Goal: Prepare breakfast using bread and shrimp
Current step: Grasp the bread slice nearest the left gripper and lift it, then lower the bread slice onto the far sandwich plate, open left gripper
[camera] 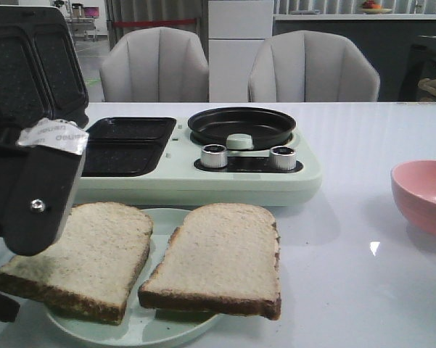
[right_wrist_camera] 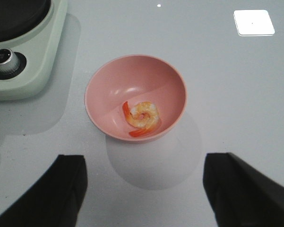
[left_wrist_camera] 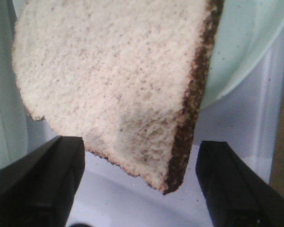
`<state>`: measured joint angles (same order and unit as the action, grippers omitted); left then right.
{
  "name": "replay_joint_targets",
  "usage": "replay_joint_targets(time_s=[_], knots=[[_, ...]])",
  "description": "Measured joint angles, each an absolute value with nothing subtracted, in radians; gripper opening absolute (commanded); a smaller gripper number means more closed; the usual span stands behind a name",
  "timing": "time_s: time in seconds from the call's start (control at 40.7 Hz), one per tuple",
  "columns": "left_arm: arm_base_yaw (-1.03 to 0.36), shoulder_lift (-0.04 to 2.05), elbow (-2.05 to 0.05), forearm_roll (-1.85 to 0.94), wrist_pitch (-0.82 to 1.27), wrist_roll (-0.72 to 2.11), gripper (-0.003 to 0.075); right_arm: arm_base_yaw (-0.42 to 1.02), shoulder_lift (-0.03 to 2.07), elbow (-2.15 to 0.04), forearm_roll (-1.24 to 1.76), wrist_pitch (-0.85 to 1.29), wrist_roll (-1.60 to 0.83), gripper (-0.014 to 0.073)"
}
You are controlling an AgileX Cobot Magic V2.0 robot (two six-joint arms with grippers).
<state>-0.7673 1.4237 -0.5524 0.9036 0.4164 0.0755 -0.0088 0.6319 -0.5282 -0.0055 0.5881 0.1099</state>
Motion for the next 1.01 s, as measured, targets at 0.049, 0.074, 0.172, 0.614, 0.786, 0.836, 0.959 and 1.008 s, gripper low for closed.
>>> replay_joint_targets(time_s=[0.049,0.074,0.172,0.614,0.786,0.836,0.959,1.008], knots=[[-0.767,1.433,-0.552,0.908,0.413,0.076,0.0481,-0.009,0.632,-0.528,-0.006,0.588,0.11,0.061],[-0.767,1.437,-0.552,0.91,0.412,0.074,0.0469,-0.009,0.632,-0.528,-0.006,0.588,0.11,0.061],[-0.767,1.458,-0.552,0.913,0.409,0.074,0.0411,-0.009,0.632,-0.528,-0.006,0.588,0.11,0.061],[-0.767,1.441,-0.554,0.867,0.44,0.074,0.0099,-0.009,0.632,-0.528,-0.006,0.588,0.11,0.061],[-0.767,1.35,-0.568,0.801,0.503,0.074,0.0099,-0.009,0.632,-0.528,-0.006,0.588,0.11,0.061],[-0.767,1.308,-0.577,0.797,0.524,0.074,0.0099,-0.009,0.632,-0.528,-0.006,0.588,0.11,0.061],[-0.767,1.208,-0.612,0.795,0.558,0.074,0.0099,-0.009,0.632,-0.528,-0.006,0.588,0.11,0.061],[-0.767,1.167,-0.631,0.806,0.565,0.073,0.0099,-0.009,0.632,-0.528,-0.006,0.588,0.11,0.061]])
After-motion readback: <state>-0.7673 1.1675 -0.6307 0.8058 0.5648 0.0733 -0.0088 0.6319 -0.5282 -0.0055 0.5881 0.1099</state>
